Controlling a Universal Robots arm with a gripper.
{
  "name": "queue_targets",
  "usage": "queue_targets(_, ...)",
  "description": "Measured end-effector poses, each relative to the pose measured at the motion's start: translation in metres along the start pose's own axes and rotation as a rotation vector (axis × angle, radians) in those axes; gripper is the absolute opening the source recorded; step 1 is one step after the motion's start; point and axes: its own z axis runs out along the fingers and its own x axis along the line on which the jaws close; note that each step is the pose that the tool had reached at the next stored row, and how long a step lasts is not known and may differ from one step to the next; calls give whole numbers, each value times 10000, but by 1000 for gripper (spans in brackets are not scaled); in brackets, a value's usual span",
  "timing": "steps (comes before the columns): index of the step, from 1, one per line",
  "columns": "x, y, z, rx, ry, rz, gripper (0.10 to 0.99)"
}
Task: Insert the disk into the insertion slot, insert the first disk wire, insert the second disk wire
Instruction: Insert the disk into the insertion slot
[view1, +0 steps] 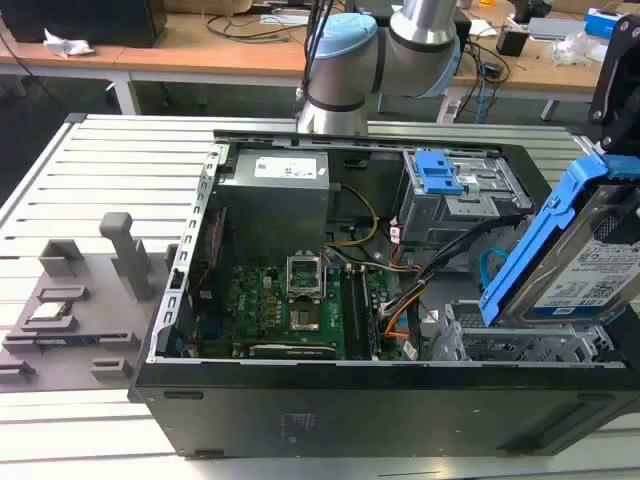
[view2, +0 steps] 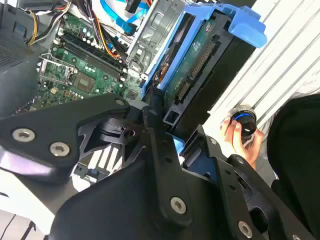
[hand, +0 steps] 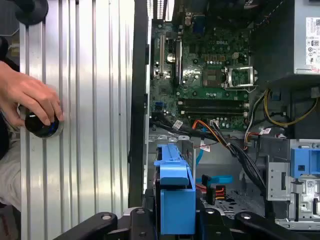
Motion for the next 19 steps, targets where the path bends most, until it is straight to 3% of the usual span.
queue_targets(2,-4,-4,111,0,2,0,365)
queue_targets(10,-160,-5,205,0,-7,44,365)
queue_targets(19,-241,-14,368,-1,-15,197,365)
